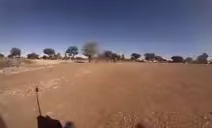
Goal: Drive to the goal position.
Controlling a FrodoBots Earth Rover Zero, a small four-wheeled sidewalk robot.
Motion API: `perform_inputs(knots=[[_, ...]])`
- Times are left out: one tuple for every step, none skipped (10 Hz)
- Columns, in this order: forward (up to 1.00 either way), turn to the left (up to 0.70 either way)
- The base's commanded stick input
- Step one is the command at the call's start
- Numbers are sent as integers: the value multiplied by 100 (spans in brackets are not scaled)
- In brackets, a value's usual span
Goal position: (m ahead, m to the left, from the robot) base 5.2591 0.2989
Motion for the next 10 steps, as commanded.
perform_inputs(knots=[[50, 0], [50, 0], [50, 0], [50, 0], [50, 0], [50, 0], [50, 0], [50, 0], [50, 0], [50, 0]])
